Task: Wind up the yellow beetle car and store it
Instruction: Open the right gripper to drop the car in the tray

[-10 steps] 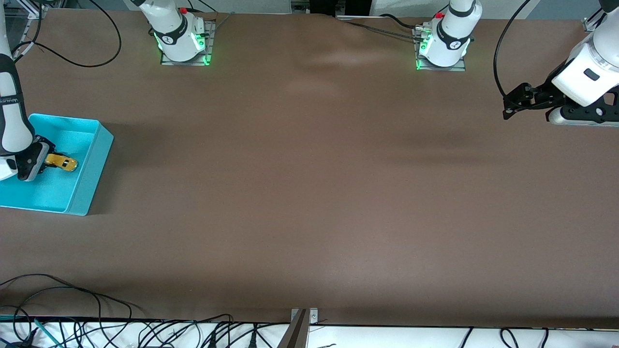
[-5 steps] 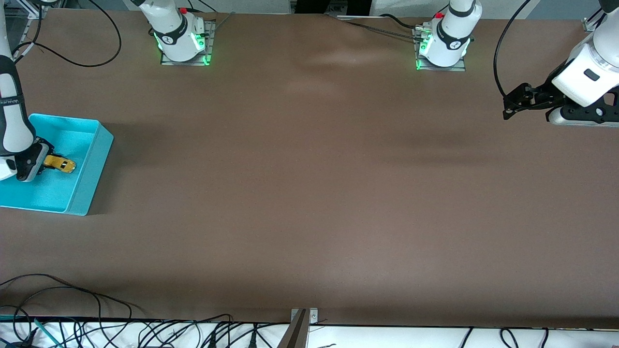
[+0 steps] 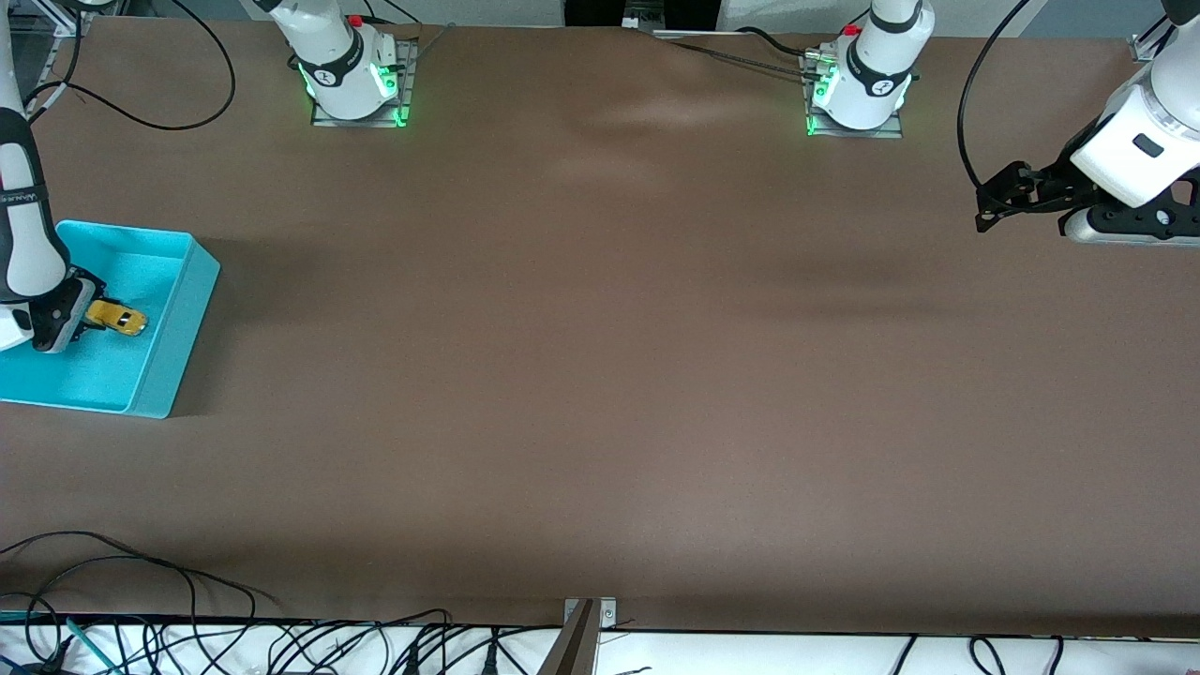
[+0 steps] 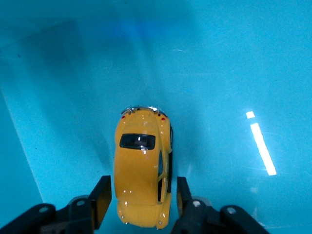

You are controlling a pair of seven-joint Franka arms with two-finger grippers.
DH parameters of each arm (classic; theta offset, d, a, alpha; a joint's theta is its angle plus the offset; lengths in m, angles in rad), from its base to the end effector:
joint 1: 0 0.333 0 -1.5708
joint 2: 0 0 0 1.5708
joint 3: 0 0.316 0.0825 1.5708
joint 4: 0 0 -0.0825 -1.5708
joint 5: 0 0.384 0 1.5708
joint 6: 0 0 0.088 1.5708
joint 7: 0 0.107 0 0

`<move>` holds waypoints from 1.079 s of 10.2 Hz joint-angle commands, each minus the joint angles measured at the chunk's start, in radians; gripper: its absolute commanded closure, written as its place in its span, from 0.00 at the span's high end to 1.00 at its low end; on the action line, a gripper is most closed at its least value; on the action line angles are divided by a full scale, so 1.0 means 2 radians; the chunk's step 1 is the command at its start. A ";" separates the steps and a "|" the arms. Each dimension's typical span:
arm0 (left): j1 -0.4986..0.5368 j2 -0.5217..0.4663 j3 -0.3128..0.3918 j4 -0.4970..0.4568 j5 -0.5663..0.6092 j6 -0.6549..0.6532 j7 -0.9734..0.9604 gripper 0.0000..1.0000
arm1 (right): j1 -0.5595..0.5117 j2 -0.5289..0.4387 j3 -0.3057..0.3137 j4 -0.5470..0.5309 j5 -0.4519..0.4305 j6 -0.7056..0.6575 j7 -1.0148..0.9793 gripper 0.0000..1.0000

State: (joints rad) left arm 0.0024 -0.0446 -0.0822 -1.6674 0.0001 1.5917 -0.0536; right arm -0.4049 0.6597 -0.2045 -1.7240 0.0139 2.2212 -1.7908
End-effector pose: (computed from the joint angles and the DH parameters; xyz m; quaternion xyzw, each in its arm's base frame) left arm 0.5390 -0.0440 0.6050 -0.9998 0.0130 0.0155 0.0029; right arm 0.5424 -0.3652 0.1978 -0.8203 -0.5640 0.0815 0.0482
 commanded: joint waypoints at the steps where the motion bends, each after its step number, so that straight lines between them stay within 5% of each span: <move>1: 0.003 0.008 -0.002 0.018 0.006 -0.013 0.006 1.00 | -0.004 -0.001 0.007 0.005 0.009 -0.001 -0.003 0.77; 3: 0.003 0.008 -0.002 0.018 0.006 -0.013 0.006 1.00 | 0.000 -0.030 0.020 0.008 0.008 -0.018 0.012 0.77; 7: 0.003 0.008 -0.002 0.018 0.006 -0.013 0.006 1.00 | 0.033 -0.129 0.040 0.027 0.002 -0.122 0.121 1.00; 11: 0.003 0.008 -0.002 0.018 0.006 -0.013 0.006 1.00 | 0.063 -0.180 0.064 0.111 -0.010 -0.249 0.327 1.00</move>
State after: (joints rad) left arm 0.0032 -0.0434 -0.0818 -1.6659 0.0000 1.5913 -0.0536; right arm -0.2942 0.3081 -0.0910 -1.5726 0.0148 1.8022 -1.2704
